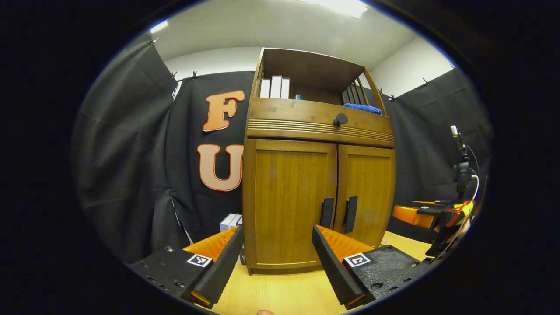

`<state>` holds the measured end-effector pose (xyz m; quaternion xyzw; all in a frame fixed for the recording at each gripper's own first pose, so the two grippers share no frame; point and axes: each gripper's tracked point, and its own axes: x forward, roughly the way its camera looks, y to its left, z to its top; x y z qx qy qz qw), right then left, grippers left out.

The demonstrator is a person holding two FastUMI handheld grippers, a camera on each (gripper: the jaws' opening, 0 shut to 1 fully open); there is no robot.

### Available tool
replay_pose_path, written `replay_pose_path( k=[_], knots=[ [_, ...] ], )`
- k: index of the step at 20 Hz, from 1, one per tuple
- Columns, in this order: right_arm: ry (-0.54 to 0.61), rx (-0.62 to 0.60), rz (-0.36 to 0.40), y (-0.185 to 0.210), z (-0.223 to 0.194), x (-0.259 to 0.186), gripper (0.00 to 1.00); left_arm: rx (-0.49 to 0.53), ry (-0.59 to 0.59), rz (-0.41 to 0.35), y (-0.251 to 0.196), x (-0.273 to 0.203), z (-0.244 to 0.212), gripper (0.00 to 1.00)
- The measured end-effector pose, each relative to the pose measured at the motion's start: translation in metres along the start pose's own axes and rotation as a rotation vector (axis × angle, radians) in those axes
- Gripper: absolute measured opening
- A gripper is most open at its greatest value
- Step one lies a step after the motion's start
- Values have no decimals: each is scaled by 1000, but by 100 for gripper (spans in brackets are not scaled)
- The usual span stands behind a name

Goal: Open the right door of the double-door shoe cabinet with the right hand, and open the left door with the left hand.

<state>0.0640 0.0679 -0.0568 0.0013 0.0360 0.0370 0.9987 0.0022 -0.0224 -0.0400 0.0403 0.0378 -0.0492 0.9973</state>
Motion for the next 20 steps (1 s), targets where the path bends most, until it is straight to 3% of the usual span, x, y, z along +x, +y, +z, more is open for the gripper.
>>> replay_pose_path(
  k=[1,5,6,9,10,11,12,16,18,19,20],
  knots=[
    [2,-8,5,4,-2,11,99,-7,-2,6,3,0,-2,94],
    [17,1,-14,6,-11,54,99,-15,11,25,15,4,-11,92],
    [11,-3,-15,8,-11,66,99,-7,13,32,17,4,-11,97],
    [4,-31,-33,7,-12,102,99,9,12,54,29,3,-14,92],
    [8,-34,-27,10,-15,110,99,15,13,59,32,3,-13,97],
    [16,-38,-19,13,-18,118,98,20,13,63,34,3,-14,92],
    [24,-40,-15,16,-22,125,98,25,11,66,36,4,-14,94],
    [52,-45,-15,22,-34,148,87,27,6,67,40,7,-15,97],
    [58,-39,-10,26,-36,156,80,21,13,62,39,9,-19,97],
    [60,-38,-9,28,-37,160,72,19,14,58,40,10,-20,92],
    [60,-41,-10,29,-38,163,68,17,13,59,41,10,-20,95]
  ],
)
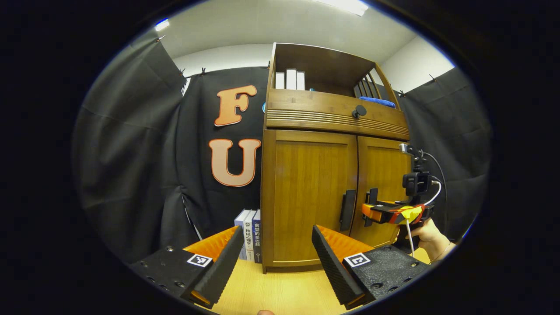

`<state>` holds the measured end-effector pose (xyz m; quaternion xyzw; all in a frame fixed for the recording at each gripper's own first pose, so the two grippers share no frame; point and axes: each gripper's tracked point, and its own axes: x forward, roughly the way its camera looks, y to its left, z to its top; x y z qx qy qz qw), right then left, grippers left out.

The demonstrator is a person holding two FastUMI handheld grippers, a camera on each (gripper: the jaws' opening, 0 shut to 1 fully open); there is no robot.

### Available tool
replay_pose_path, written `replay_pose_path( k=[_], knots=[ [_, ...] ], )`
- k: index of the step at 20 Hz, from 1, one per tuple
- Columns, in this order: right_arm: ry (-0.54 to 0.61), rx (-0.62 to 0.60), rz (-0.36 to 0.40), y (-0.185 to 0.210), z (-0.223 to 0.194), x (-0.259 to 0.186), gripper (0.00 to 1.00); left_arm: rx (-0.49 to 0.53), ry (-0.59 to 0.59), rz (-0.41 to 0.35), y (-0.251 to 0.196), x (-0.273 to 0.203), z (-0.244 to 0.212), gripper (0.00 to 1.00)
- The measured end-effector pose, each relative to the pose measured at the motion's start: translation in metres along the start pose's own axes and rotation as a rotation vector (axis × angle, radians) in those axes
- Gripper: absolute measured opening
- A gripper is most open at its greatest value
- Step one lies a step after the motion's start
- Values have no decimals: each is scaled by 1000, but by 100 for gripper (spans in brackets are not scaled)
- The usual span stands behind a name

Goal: Open the right door of the double-door shoe cabinet with the right hand, and open the left door with the left hand.

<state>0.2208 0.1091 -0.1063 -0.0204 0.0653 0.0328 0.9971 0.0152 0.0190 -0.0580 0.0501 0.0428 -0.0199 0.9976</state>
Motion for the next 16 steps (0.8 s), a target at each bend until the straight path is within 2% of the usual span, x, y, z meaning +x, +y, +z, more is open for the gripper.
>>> replay_pose_path(
  k=[5,6,7,8,10,11,12,13,14,16],
  knots=[
    [24,34,5,6,-5,7,60,-11,8,3,5,4,-6,92],
    [32,46,8,7,-6,6,51,-13,11,5,6,3,-8,92],
    [36,54,16,8,-6,7,58,-15,13,7,8,3,-8,94],
    [39,44,8,6,-6,4,57,-19,10,7,9,2,-8,92],
    [40,50,5,4,-6,6,48,-25,16,16,14,1,-9,94],
    [40,49,5,4,-7,7,47,-26,19,20,14,1,-10,97],
    [35,41,0,4,-7,5,46,-24,21,22,14,-2,-9,92],
    [31,31,-4,2,-6,5,35,-21,21,25,14,-5,-7,94],
    [25,24,-5,1,-7,2,29,-18,16,26,13,-8,-6,92],
    [18,25,4,0,-6,-7,30,-19,13,29,14,-8,-3,92]
  ],
)
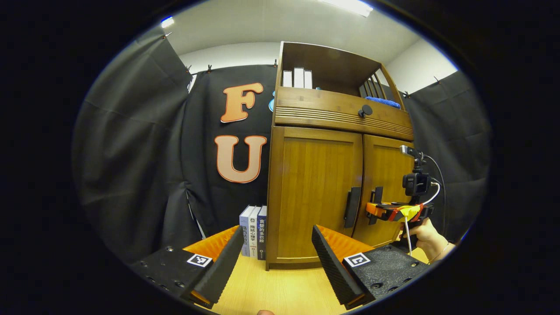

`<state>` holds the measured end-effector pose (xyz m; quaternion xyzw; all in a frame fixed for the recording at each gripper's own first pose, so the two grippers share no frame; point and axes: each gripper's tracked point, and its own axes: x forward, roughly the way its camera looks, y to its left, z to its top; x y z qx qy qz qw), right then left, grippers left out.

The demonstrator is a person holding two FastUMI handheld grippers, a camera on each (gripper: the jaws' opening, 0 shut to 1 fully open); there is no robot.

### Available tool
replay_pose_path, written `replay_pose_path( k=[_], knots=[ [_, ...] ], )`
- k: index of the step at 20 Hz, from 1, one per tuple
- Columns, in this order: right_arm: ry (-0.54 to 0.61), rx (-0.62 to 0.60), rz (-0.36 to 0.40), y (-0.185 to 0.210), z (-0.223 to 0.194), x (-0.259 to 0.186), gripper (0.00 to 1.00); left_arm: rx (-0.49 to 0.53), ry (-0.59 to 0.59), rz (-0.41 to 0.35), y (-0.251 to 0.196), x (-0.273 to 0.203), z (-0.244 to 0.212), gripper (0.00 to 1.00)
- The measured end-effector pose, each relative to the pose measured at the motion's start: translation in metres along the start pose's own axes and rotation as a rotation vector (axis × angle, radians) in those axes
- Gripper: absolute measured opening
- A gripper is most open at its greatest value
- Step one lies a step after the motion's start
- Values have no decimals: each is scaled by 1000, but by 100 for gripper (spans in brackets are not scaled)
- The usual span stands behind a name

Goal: Open the right door of the double-door shoe cabinet with the right hand, and open the left door with the left hand.

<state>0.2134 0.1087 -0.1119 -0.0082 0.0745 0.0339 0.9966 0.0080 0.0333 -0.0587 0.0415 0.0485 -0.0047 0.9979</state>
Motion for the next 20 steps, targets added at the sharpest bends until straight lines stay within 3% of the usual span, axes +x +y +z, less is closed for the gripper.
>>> replay_pose_path(
  k=[1,4,5,6,8,9,10,11,14,20],
  knots=[
    [-2,-3,9,0,-1,-7,30,-2,1,0,0,-2,-1,97],
    [-4,-15,26,-4,-1,-26,30,-3,4,2,-2,-12,0,94],
    [-5,-18,30,-6,-2,-31,24,-2,1,-1,-5,-17,2,92],
    [-7,-23,34,-7,0,-37,29,-1,-1,-4,-8,-22,2,92],
    [-9,-29,42,-13,-1,-52,29,-3,-1,-15,-14,-30,3,95],
    [-13,-27,44,-18,-2,-59,24,-6,0,-23,-18,-31,3,97],
    [-14,-23,47,-20,-2,-68,34,-11,0,-28,-20,-33,3,97],
    [-16,-21,50,-23,-2,-74,29,-13,1,-28,-21,-33,3,97],
    [-21,-14,49,-37,-4,-99,29,-9,13,-21,-23,-35,-2,92],
    [-30,-13,29,-67,-5,-138,29,-19,7,-46,-42,-43,2,94]
  ],
)
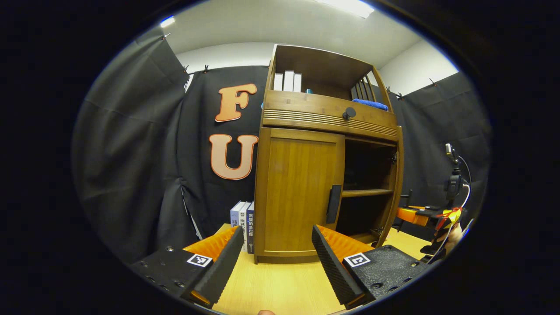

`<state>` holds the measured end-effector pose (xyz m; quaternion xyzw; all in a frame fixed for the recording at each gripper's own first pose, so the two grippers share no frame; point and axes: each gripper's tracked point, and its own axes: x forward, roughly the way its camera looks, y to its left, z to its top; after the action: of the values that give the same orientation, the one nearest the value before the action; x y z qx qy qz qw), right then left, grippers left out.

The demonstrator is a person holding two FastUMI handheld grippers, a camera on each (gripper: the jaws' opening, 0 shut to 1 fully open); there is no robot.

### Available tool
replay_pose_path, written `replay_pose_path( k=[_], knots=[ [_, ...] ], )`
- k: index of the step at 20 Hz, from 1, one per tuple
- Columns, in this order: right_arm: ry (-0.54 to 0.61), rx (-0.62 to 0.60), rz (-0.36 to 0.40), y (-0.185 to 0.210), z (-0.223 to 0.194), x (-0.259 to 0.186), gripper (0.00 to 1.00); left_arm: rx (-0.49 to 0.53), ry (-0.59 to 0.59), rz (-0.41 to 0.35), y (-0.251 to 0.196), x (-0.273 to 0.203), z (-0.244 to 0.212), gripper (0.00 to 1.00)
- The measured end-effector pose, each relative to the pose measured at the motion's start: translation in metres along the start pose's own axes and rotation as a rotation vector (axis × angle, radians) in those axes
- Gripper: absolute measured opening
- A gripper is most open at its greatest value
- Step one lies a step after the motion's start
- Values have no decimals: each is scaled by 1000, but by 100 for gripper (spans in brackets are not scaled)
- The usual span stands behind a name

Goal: Open the right door of the double-door shoe cabinet with the right hand, and open the left door with the left hand.

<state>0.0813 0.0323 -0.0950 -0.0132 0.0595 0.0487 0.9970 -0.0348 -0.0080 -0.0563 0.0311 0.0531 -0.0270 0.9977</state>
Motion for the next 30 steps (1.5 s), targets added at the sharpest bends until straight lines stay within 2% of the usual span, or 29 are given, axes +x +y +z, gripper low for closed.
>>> replay_pose_path(
  k=[3,5,6,7,13,14,15,16,17,18,19,20,21,22,24,25,26,30],
  knots=[
    [1,12,-16,-16,0,-10,28,-2,-4,-15,-11,-1,1,92],
    [-6,23,-10,-23,3,-18,16,2,-2,-21,-19,0,0,92],
    [-13,20,-13,-27,4,-20,16,4,2,-26,-23,1,-1,92],
    [-13,16,-18,-32,4,-23,16,6,5,-30,-27,1,-3,97],
    [-5,14,-41,-62,4,-40,16,-6,1,-54,-51,2,-1,95],
    [-6,2,-52,-67,4,-43,15,1,-1,-55,-54,3,-1,92],
    [-9,-9,-66,-73,5,-46,15,6,-2,-57,-58,4,-1,95],
    [-12,-16,-77,-78,6,-47,15,7,0,-62,-62,5,-3,92],
    [-14,-14,-83,-84,5,-49,22,6,3,-67,-68,6,-4,92],
    [-13,-10,-84,-89,6,-51,15,5,5,-74,-73,7,-5,92],
    [-18,-5,-85,-93,7,-51,15,8,6,-77,-77,8,-7,95],
    [-12,5,-103,-102,8,-57,15,10,6,-79,-81,9,-8,92],
    [-21,3,-109,-109,9,-55,8,10,7,-81,-84,10,-9,94],
    [-21,-5,-116,-116,8,-58,14,6,8,-83,-87,12,-9,92],
    [-30,0,-131,-130,10,-59,0,-1,10,-88,-96,17,-12,95],
    [-29,11,-133,-136,11,-60,7,-1,12,-89,-98,22,-14,95],
    [-24,22,-125,-139,11,-61,7,-1,13,-90,-102,25,-14,92],
    [-26,22,-86,-147,14,-60,7,14,20,-97,-122,45,-22,92]
  ],
)
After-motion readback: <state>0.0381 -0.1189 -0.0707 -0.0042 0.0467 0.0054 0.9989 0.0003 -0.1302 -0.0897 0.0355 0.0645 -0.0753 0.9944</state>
